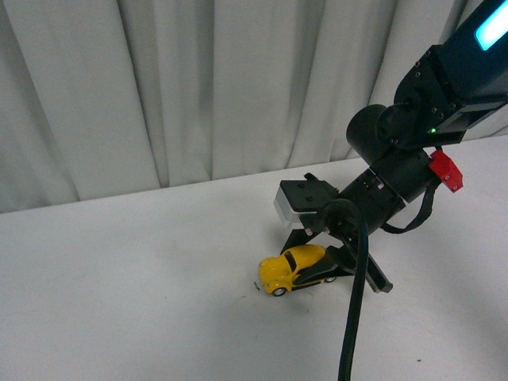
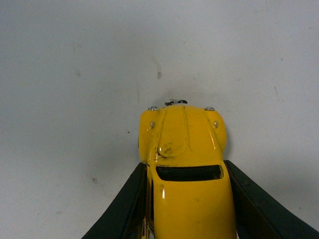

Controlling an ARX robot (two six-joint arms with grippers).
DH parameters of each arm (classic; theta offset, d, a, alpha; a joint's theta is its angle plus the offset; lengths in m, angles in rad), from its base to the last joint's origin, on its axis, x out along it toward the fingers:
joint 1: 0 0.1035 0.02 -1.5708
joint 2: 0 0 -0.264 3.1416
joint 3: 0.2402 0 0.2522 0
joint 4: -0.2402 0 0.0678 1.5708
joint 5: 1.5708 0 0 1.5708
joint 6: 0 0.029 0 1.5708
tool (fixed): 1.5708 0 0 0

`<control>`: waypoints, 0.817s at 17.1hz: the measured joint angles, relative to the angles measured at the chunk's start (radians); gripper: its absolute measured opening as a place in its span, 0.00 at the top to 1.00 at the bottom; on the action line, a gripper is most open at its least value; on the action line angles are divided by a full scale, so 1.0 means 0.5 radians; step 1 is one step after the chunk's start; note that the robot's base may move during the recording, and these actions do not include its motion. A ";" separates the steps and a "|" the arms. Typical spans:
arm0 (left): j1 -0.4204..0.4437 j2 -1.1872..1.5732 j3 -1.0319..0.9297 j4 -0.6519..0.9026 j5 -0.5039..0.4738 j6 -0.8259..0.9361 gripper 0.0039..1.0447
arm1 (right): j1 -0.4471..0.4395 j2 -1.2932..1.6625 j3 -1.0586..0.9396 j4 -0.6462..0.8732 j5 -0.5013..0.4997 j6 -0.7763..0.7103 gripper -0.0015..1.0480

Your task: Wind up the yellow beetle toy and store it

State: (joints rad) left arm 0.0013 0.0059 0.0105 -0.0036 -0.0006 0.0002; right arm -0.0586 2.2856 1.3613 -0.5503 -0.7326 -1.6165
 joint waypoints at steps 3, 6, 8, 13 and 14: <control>0.000 0.000 0.000 0.000 0.000 0.000 0.06 | -0.001 0.008 0.008 -0.005 0.001 0.009 0.61; 0.000 0.000 0.000 0.000 0.000 0.000 0.06 | -0.005 0.021 0.008 0.033 -0.012 0.059 0.61; 0.000 0.000 0.000 0.000 0.000 0.000 0.06 | -0.030 0.029 0.000 0.065 -0.024 0.071 0.61; 0.000 0.000 0.000 0.000 0.000 0.000 0.06 | -0.146 0.014 -0.112 0.172 -0.095 0.063 0.61; 0.000 0.000 0.000 0.000 0.001 0.000 0.06 | -0.177 0.002 -0.150 0.196 -0.095 0.053 0.61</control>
State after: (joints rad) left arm 0.0013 0.0059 0.0105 -0.0036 -0.0002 0.0002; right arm -0.1471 2.2864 1.2865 -0.4522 -0.7799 -1.5898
